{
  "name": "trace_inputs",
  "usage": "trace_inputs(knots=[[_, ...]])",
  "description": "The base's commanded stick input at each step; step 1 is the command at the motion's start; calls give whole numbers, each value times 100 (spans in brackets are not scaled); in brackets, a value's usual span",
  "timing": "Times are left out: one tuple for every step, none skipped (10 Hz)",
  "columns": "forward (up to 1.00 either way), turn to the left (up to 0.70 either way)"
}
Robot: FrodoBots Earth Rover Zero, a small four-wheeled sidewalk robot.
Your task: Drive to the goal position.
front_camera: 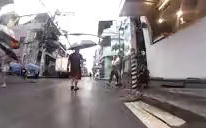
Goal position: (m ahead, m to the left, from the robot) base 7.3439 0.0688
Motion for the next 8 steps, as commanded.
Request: trace_inputs(knots=[[99, 0], [99, 0], [99, 0], [99, 0], [99, 0], [99, 0], [99, 33], [99, 10]])
